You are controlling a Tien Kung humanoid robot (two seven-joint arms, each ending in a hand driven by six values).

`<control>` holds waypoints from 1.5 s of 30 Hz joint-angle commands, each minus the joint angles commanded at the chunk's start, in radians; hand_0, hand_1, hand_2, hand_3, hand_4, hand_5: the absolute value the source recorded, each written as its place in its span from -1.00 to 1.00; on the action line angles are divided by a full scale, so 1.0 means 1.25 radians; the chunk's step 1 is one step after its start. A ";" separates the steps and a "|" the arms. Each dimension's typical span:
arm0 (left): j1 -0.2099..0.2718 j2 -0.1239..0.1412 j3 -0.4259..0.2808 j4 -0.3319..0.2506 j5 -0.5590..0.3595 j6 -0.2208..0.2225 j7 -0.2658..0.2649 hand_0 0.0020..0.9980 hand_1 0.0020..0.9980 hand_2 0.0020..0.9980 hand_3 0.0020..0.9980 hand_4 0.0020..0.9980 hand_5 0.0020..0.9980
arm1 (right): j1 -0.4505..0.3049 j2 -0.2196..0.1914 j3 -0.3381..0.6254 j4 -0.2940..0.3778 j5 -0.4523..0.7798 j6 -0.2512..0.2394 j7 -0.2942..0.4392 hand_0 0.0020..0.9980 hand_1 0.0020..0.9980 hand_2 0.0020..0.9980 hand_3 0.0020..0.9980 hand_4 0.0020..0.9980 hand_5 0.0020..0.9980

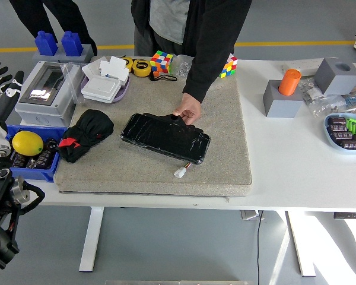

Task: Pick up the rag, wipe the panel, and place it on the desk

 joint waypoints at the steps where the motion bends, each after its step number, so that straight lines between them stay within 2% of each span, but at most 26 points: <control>1: 0.002 0.000 -0.004 -0.002 -0.001 -0.001 0.002 0.12 0.26 0.33 0.31 0.83 -0.38 | 0.000 0.000 0.002 -0.001 -0.001 -0.001 -0.001 0.18 0.21 0.07 0.07 0.81 -0.28; 10: 0.016 0.005 -0.008 -0.006 0.017 -0.011 0.025 0.12 0.26 0.32 0.30 0.82 -0.39 | 0.009 -0.004 -0.004 -0.004 0.001 0.002 -0.006 0.18 0.21 0.07 0.07 0.81 -0.28; 45: 0.044 0.007 -0.008 -0.061 0.020 -0.021 0.038 0.13 0.25 0.30 0.28 0.79 -0.39 | 0.025 -0.010 -0.016 -0.003 0.004 -0.012 -0.005 0.18 0.21 0.06 0.05 0.80 -0.27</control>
